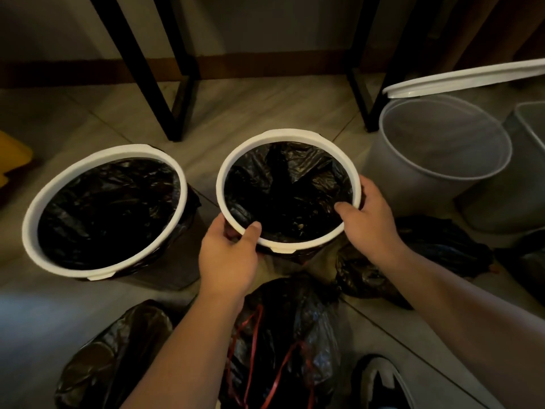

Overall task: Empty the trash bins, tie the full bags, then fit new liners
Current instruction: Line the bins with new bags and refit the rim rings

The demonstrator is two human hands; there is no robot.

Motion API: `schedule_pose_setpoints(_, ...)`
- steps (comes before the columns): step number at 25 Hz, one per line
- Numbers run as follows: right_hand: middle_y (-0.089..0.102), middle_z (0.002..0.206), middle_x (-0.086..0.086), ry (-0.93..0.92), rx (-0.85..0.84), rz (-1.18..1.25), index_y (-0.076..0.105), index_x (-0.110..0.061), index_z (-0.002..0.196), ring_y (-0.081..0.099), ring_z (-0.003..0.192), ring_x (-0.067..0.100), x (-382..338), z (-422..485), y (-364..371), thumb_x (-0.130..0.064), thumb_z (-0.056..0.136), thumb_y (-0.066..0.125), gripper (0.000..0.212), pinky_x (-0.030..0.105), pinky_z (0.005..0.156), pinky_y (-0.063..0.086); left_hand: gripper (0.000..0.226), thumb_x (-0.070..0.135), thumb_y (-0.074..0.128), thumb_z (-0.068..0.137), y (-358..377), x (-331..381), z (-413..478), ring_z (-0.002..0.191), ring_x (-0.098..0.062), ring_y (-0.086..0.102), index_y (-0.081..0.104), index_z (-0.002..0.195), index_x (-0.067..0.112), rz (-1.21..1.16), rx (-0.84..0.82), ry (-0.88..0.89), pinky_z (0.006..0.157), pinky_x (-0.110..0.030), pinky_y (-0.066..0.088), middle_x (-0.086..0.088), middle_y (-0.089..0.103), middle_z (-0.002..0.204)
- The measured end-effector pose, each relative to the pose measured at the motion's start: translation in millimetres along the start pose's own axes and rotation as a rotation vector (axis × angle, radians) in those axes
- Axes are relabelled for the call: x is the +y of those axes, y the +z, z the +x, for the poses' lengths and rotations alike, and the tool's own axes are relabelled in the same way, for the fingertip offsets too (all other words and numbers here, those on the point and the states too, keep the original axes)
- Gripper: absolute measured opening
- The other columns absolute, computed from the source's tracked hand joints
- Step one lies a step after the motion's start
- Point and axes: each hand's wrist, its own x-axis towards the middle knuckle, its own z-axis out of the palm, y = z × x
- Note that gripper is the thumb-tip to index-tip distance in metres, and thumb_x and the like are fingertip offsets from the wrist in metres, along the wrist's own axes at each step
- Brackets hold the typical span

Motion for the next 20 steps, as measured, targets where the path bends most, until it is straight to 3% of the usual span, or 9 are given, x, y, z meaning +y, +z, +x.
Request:
schedule_pose_setpoints(4,0.067,0.106,-0.020,0.049,0.026,-0.028,0.055,-0.044,0.136,0.065,0.096,0.002,-10.2,1.1,3.8,-0.027,0.087,0.075,0.055,0.025,0.077,0.050,0.013,0.029,0.077,0.096,-5.8,3.4,0.3,0.088,-0.019,0.078,0.075,0.108,0.036,0.067,-0.042,-0.012,0.081,-0.052,0.066,0.003,0.078,0.094)
schedule_pose_setpoints(8,0.074,0.098,-0.012,0.088,0.054,0.055,0.065,-0.043,0.109,0.071,0.091,0.007,-23.8,7.7,1.9,-0.032,0.093,0.071,0.020,0.028,0.074,0.053,0.030,0.037,0.079,0.094,-10.7,4.4,6.7,0.093,-0.015,0.076,0.069,0.123,0.037,0.141,-0.028,0.075,0.084,-0.049,0.065,0.012,0.078,0.095)
schedule_pose_setpoints(11,0.074,0.091,-0.025,0.064,0.040,0.068,0.066,-0.048,0.097,0.071,0.085,-0.003,-18.8,7.8,-0.2,-0.029,0.096,0.067,0.019,0.027,0.072,0.051,0.030,0.048,0.077,0.089,-12.1,0.0,13.1,0.092,-0.012,0.075,0.067,0.117,0.047,0.211,0.029,0.138,0.085,-0.050,0.064,0.017,0.076,0.094)
schedule_pose_setpoints(16,0.076,0.102,-0.021,-0.012,0.043,0.082,0.068,-0.042,0.123,0.072,0.094,0.000,-1.5,-4.4,0.0,-0.040,0.097,0.070,0.025,0.036,0.089,0.060,0.048,0.053,0.077,0.087,-11.0,-2.8,10.1,0.103,-0.019,0.074,0.064,0.132,0.041,0.234,0.069,0.113,0.091,-0.052,0.062,0.010,0.077,0.106)
schedule_pose_setpoints(20,0.078,0.102,-0.016,0.004,-0.002,0.088,0.068,-0.042,0.123,0.073,0.097,0.005,-4.3,-4.6,-2.0,-0.057,0.088,0.069,0.038,0.047,0.095,0.061,0.058,0.059,0.078,0.075,-9.2,-2.1,12.7,0.103,-0.023,0.076,0.064,0.128,0.040,0.168,0.091,0.033,0.093,-0.054,0.061,0.008,0.079,0.103)
